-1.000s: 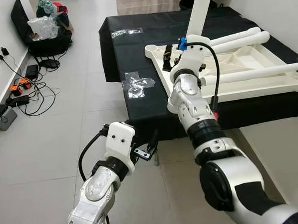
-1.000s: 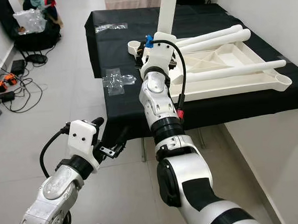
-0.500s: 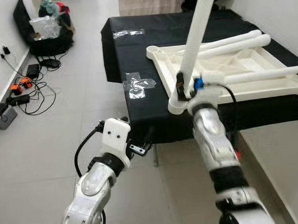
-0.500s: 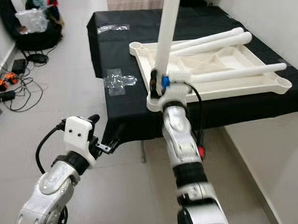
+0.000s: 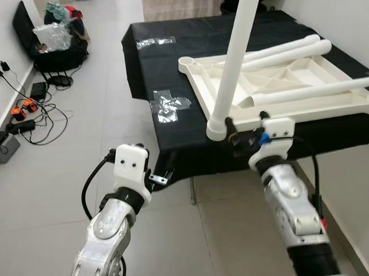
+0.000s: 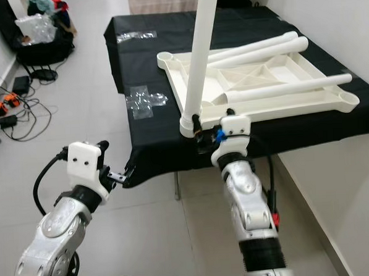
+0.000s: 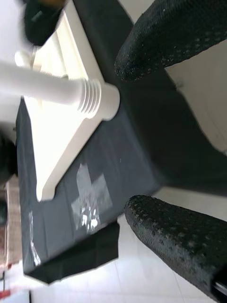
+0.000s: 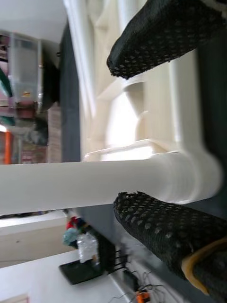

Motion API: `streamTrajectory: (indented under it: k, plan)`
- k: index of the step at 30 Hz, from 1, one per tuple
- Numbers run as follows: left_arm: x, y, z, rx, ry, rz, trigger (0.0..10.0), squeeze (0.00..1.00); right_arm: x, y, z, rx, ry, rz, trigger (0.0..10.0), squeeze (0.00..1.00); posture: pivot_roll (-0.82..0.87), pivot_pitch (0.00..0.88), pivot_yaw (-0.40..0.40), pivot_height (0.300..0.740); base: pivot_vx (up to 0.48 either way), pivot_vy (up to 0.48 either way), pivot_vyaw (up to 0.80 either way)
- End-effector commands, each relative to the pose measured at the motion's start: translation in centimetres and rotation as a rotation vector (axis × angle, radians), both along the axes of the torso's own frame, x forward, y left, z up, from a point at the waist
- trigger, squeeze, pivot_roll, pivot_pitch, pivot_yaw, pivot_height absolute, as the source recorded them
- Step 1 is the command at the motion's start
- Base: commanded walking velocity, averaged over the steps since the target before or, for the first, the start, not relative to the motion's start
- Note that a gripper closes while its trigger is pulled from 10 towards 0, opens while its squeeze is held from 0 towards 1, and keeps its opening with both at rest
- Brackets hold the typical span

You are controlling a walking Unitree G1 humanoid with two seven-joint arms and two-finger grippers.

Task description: Building children table

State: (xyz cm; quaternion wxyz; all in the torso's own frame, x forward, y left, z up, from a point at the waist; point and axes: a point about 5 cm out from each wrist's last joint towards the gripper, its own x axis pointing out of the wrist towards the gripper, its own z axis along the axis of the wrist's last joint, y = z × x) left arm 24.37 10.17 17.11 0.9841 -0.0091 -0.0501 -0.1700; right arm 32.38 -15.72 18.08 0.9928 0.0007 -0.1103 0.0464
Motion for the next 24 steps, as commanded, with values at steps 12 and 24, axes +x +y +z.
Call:
streamTrajectory:
  k: [12,24]
  plan:
    - [-0.6,-0.7,0.0,0.004,-0.008,-0.033,10.0,0.0,2.6,0.3,3.3,0.016,-0.069,0.044,10.0,1.0,0.01,0.067,-0.069,0.74,0.0,0.0,0.0]
    - [-0.7,-1.0,0.0,0.004,-0.006,-0.047,10.0,0.0,5.0,1.2,4.1,0.025,-0.018,0.231,10.0,0.0,0.01,0.065,-0.072,0.74,0.0,0.0,0.0]
